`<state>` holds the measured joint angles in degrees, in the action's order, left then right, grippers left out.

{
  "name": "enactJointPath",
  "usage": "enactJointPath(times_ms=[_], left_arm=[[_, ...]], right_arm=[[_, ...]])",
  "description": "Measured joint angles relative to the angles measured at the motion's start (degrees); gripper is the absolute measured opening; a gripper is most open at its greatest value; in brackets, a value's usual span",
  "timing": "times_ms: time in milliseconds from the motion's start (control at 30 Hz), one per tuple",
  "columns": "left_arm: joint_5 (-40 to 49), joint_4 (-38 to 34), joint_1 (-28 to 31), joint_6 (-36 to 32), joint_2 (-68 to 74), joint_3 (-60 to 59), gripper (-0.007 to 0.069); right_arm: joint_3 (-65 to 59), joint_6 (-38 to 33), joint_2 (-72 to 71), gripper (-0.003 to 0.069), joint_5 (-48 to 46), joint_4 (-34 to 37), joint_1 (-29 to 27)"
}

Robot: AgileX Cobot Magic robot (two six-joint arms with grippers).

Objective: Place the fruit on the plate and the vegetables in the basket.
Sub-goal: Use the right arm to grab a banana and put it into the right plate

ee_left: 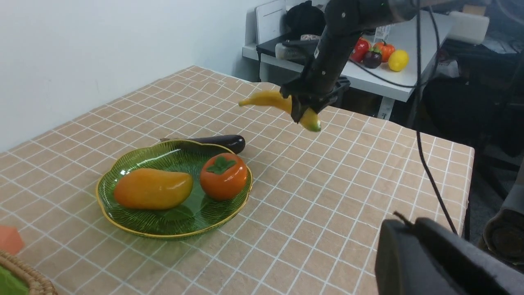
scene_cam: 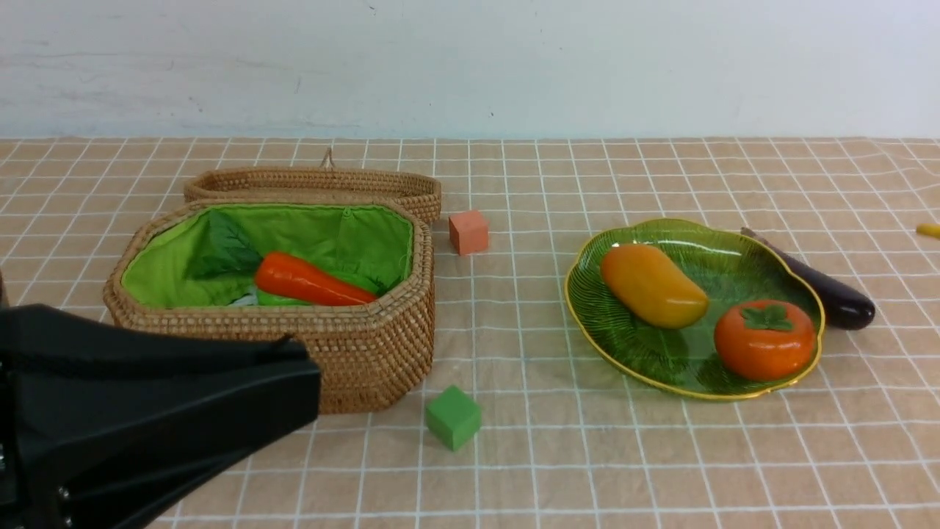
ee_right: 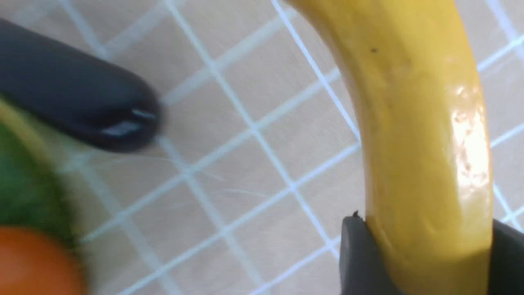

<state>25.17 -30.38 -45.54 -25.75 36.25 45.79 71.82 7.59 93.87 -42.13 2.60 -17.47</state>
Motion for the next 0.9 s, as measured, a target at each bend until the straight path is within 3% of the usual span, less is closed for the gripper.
enactJointPath(times_ms=[167, 333, 700, 800, 900], left_arm=[[0.0, 0.0, 0.0, 0.0, 0.0, 0.0, 0.0025], [0.1, 0.1, 0.0, 0.0, 0.0, 0.0, 0.0025], [0.1, 0.0, 0.0, 0.1, 0.0, 0.0, 0.0025], [0.1, 0.0, 0.0, 0.1, 0.0, 0.0, 0.0025], [0.1, 0.0, 0.0, 0.1, 0.0, 0.0, 0.0027]], right_arm=[[5.6, -23.3, 0.6, 0.0316, 5.9, 4.8, 11.2], [12.7, -37.7, 11.4, 0.0316, 4.8, 6.1, 14.7], [17.6, -40.5, 19.9, 0.0323, -1.1, 10.5, 14.6], [17.6, -40.5, 19.9, 0.0382, -1.1, 10.8, 14.6], [17.6, -40.5, 19.8, 0.0491, -1.9, 10.9, 14.6]])
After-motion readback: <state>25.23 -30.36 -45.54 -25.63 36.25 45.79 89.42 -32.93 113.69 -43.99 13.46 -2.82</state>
